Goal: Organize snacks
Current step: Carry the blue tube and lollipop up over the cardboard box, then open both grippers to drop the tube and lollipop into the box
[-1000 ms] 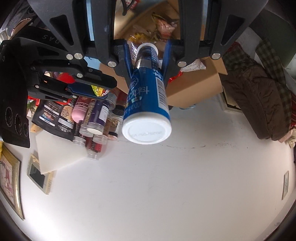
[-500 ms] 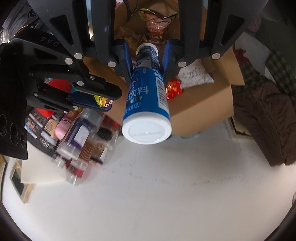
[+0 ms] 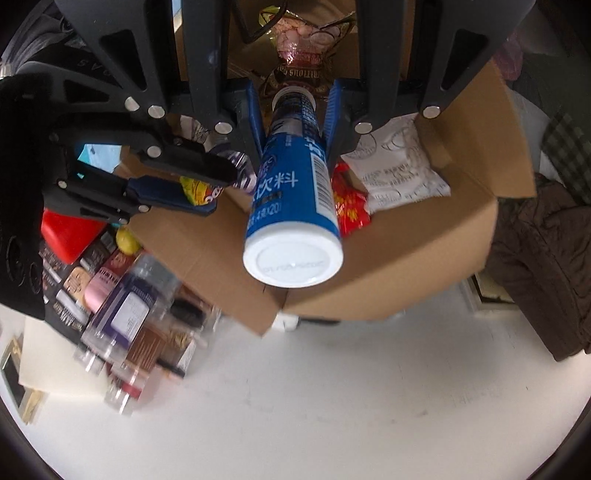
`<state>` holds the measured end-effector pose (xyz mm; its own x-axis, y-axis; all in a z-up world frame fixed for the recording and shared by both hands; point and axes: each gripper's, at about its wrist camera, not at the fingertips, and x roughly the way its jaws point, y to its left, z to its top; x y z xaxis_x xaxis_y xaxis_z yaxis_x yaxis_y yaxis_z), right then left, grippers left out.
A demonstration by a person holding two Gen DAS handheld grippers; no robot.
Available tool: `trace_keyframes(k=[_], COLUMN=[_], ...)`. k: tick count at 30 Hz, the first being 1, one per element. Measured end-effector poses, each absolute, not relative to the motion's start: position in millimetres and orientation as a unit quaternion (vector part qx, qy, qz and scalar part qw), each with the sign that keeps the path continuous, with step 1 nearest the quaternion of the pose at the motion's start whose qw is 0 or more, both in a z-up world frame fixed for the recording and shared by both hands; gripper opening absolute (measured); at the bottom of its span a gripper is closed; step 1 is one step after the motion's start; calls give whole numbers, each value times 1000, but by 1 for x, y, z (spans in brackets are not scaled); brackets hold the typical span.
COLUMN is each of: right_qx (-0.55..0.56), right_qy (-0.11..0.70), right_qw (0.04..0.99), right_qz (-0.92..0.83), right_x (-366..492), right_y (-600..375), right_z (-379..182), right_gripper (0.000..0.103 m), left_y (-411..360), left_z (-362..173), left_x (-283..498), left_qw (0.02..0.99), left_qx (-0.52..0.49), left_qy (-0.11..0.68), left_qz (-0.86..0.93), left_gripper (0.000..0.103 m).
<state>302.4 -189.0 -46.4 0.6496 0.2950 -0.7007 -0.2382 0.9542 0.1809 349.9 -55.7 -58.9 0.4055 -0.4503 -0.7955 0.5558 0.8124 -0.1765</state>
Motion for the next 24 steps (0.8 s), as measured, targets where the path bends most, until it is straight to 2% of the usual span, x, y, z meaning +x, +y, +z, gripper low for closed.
trace_keyframes(k=[20, 21, 23, 24], right_qx=[14, 12, 11, 9], right_qy=[419, 419, 421, 421], right_qw=[902, 902, 902, 902], right_qz=[101, 100, 96, 94], right_x=[313, 313, 315, 315], right_y=[-198, -197, -197, -197], right_z=[-69, -69, -70, -70], right_gripper=[26, 27, 37, 39], left_y=[-67, -67, -68, -71], left_z=[-99, -99, -99, -100], left_x=[381, 380, 379, 378], left_qw=[812, 813, 814, 814], left_qx=[78, 81, 90, 96], left_qy=[523, 522, 521, 521], left_qz=[-247, -246, -240, -238], left_gripper=[28, 28, 29, 29])
